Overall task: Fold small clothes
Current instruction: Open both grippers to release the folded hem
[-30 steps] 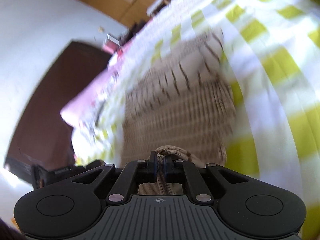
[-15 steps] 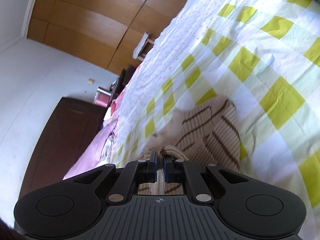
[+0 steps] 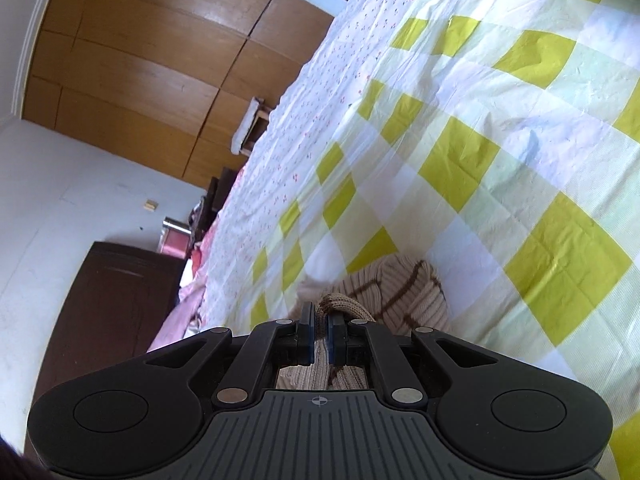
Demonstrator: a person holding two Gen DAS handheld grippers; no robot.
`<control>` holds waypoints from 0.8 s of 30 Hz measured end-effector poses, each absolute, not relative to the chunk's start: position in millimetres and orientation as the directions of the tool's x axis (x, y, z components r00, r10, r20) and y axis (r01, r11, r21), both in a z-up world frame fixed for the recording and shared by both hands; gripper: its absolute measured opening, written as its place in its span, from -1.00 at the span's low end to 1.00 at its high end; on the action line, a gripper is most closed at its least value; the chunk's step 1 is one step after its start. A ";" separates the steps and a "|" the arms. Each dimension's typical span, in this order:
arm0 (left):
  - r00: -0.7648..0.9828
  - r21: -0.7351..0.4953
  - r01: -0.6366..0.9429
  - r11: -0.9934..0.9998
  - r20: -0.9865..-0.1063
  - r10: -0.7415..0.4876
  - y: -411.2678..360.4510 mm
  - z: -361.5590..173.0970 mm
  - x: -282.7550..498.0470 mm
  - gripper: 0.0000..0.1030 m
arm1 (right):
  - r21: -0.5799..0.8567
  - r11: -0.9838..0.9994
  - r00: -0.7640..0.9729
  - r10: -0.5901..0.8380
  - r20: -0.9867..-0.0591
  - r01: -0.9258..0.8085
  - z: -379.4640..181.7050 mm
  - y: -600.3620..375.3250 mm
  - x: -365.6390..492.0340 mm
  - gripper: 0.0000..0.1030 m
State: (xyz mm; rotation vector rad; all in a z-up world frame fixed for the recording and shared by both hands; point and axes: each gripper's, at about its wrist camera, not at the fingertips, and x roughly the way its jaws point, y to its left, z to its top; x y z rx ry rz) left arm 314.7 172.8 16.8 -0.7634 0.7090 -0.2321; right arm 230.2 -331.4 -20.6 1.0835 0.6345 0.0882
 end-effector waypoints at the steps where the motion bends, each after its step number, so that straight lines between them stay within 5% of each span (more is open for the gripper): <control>1: 0.742 -0.689 -0.061 0.722 -0.515 -0.429 170.9 12.9 316.9 -0.75 | 0.839 0.491 0.821 0.363 -0.441 0.234 -22.5 -330.6 233.9 -0.87; 7: 0.722 -0.695 -0.112 0.711 -0.548 -0.422 167.6 -5.8 324.1 -0.62 | 0.787 0.554 0.787 0.343 -0.513 0.272 -34.9 -323.1 249.6 -0.75; 11: 0.744 -0.715 -0.108 0.691 -0.520 -0.421 173.3 0.0 318.1 -0.21 | 0.814 0.525 0.806 0.355 -0.474 0.248 -33.8 -330.3 240.3 -0.22; 14: 0.767 -0.696 -0.113 0.709 -0.515 -0.383 178.0 9.2 310.4 -0.03 | 0.789 0.573 0.827 0.318 -0.464 0.222 -21.0 -332.0 231.6 -0.19; 24: 0.734 -0.622 -0.047 0.782 -0.552 -0.396 181.5 8.8 249.8 0.03 | 0.534 0.828 0.771 0.226 -0.596 0.170 -7.3 -291.6 209.5 -0.19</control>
